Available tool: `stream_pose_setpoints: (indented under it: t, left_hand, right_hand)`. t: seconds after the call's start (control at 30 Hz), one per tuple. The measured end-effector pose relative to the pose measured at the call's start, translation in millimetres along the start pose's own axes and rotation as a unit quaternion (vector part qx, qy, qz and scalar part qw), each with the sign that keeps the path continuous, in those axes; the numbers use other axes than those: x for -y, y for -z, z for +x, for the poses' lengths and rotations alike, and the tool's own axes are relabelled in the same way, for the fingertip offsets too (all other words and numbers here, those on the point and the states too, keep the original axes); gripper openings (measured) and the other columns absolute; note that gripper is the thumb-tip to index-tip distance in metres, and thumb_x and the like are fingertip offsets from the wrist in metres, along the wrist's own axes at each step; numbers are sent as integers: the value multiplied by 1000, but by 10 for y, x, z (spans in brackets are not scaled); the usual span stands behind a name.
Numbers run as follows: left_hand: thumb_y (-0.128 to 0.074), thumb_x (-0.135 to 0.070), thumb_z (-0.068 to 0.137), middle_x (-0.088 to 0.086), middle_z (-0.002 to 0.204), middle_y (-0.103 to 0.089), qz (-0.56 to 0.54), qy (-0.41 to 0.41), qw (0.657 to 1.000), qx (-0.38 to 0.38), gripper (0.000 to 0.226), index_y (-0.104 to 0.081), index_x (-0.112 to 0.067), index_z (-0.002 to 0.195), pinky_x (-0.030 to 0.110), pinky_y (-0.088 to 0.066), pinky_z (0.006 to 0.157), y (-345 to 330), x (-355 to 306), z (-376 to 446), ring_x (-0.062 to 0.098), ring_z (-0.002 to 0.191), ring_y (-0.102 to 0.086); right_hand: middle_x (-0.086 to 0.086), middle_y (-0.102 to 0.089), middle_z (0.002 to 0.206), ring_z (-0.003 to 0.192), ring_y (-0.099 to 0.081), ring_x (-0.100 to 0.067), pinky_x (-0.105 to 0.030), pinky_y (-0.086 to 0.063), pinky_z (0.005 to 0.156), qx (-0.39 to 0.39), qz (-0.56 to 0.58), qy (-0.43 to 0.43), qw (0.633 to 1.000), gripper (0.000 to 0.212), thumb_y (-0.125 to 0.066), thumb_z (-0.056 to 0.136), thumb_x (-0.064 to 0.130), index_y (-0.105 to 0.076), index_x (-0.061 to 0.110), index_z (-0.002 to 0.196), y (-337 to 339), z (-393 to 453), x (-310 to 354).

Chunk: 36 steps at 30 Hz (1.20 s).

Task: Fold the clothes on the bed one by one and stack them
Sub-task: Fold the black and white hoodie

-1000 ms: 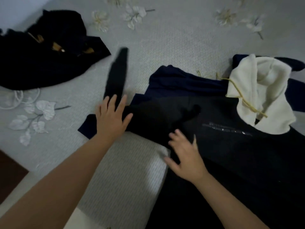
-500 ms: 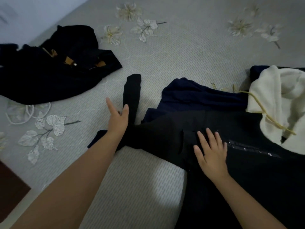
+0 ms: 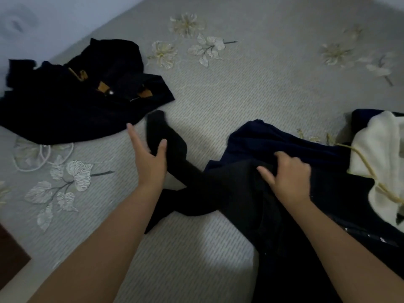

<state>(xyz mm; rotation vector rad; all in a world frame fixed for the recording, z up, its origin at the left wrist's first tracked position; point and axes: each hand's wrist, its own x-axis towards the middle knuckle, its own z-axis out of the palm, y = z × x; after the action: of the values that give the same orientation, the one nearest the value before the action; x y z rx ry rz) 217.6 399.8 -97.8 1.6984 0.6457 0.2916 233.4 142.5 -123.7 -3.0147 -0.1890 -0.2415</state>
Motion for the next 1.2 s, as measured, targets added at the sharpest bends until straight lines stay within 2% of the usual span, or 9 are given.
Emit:
stream_pose_setpoints:
  t: [0.07, 0.13, 0.23, 0.33, 0.43, 0.53, 0.63, 0.83, 1.2]
  left_hand:
    - [-49, -11, 93, -3, 154, -7, 37, -46, 996, -66, 77, 5, -23, 146, 0, -16, 100, 181, 11, -42, -5, 129, -12]
    - [-50, -11, 92, 0, 153, -15, 77, 6, 990, -120, 77, 3, -24, 147, 12, -21, 105, 372, 189, -138, 1, 132, -20]
    - [-50, -10, 92, 14, 149, -25, 165, 155, 963, -145, 78, 6, -14, 146, 30, -26, 107, 561, 528, -321, 25, 134, -32]
    - [-58, -17, 88, 18, 143, -33, 162, 161, 962, -150, 87, 6, -18, 146, 32, -33, 100, 653, 556, -294, 29, 128, -38]
    - [-65, -21, 84, 15, 141, -36, 30, 204, 956, -209, 95, 7, -24, 146, 27, -39, 86, 754, 459, -59, 27, 124, -44]
    - [-66, -10, 83, 11, 150, -22, -54, 194, 953, -225, 99, 9, -30, 145, 28, -37, 98, 831, 383, 130, 22, 131, -36]
    - [-64, -3, 82, 7, 154, -7, -132, 148, 962, -189, 103, 11, -38, 143, 34, -32, 109, 844, 338, 219, 18, 136, -28]
    - [-53, -7, 90, 2, 155, -1, -41, 83, 991, -100, 88, 11, -35, 144, 36, -23, 113, 736, 247, 26, 16, 141, -15]
    - [-60, -1, 85, -13, 143, -24, -33, -61, 985, 155, 96, 10, -28, 144, 2, -28, 92, -987, -590, -1288, -9, 117, -32]
  right_hand:
    - [-28, -62, 84, 81, -58, -44, -48, -42, 76, -34, 42, -99, 994, 67, -47, 75, 50, -59, -9, 105, 120, -3, 53]
    - [-31, -58, 91, 88, -53, -46, -50, -38, 81, -8, 56, -142, 988, 68, -46, 77, 48, -56, -10, 110, 108, -11, 172]
    - [-29, -56, 82, 75, -55, -41, -48, -43, 72, 90, -47, -71, 992, 56, -40, 84, 42, -59, -8, 100, -129, -72, 411]
    - [-29, -56, 104, 98, -51, -40, -50, -29, 95, 163, -99, -40, 981, 54, -31, 94, 40, -54, -4, 116, -277, -42, 444]
    - [-27, -61, 69, 66, -59, -40, -54, -42, 79, 129, -56, -30, 990, 61, -33, 83, 46, -60, -8, 85, -234, -119, 391]
    - [-30, -62, 80, 77, -58, -43, -49, -38, 79, 13, -5, -60, 998, 61, -43, 80, 46, -59, -10, 99, -63, -46, 303]
    - [-35, -57, 95, 92, -52, -48, -54, -33, 88, -19, 21, -120, 992, 60, -45, 81, 39, -52, -10, 115, 35, -87, 244]
    - [-22, -31, 145, 135, -26, -36, -58, -13, 108, 174, -28, -12, 984, 68, -23, 91, 55, -31, 10, 142, -255, -186, 153]
    - [-28, -42, 136, 129, -35, -42, -38, -20, 107, 26, 183, -153, 971, 74, -24, 83, 46, -43, -8, 130, 607, -1191, -1090]
